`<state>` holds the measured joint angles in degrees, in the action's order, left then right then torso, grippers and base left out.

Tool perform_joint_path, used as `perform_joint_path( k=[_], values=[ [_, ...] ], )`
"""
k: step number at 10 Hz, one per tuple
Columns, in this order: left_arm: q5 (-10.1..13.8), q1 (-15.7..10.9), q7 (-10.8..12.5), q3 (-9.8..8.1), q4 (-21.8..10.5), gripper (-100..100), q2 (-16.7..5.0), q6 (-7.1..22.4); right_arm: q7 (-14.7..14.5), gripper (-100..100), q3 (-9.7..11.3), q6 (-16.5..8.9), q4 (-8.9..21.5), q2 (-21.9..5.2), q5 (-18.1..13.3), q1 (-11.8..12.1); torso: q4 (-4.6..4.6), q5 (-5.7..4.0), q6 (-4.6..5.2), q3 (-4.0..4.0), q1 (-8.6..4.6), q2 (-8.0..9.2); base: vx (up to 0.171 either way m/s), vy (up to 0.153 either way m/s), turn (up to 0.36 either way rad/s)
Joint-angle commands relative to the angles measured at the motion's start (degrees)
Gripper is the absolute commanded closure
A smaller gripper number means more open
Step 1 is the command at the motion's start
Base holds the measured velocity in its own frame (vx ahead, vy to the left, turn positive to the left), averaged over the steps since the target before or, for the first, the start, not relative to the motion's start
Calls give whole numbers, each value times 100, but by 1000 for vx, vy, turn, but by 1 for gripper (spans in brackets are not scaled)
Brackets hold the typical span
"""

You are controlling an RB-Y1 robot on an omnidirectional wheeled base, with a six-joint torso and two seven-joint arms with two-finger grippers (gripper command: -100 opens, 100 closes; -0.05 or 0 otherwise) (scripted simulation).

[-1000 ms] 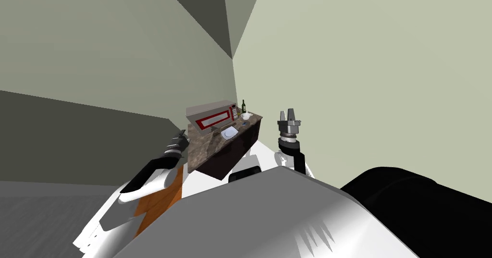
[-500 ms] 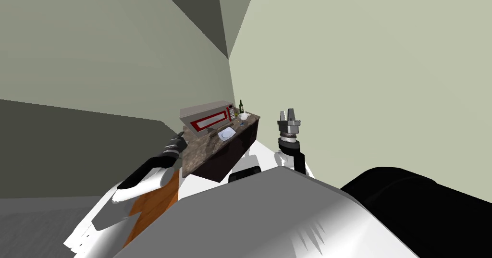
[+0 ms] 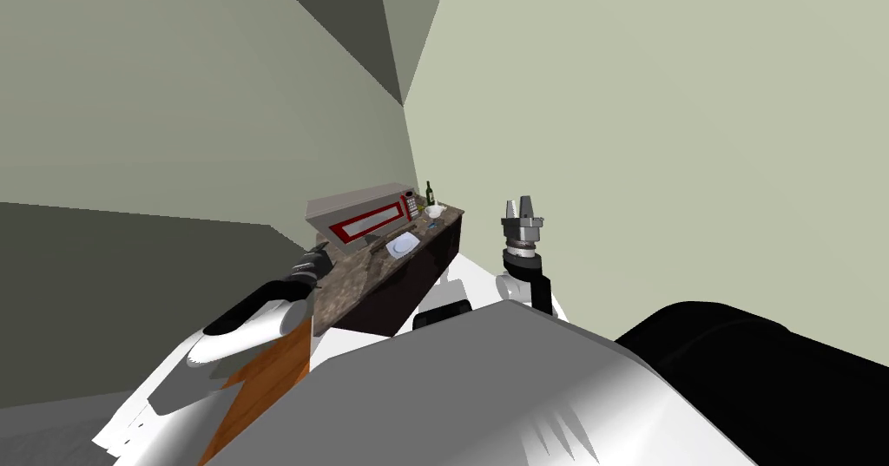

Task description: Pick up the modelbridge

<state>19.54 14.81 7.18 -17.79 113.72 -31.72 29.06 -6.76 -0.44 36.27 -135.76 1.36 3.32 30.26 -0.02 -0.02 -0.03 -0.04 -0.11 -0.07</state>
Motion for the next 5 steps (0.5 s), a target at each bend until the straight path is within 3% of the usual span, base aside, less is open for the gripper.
perform_joint_path(
  k=[1,4,5],
  values=[
    [13,-22,22,-12,-20,-100,-19,198,0,0,0,0,0,0,0,0,0,0,0,0,0,0,11,-14,6],
    [240,-167,311,-207,-308,-100,-280,822,0,0,0,0,0,0,0,0,-1,0,-1,-2,2,-3,32,-35,-159],
    [240,-167,311,-207,-308,-100,-280,952,0,0,0,0,0,0,0,0,-1,0,2,-3,0,-5,34,-38,-91]
  ],
)
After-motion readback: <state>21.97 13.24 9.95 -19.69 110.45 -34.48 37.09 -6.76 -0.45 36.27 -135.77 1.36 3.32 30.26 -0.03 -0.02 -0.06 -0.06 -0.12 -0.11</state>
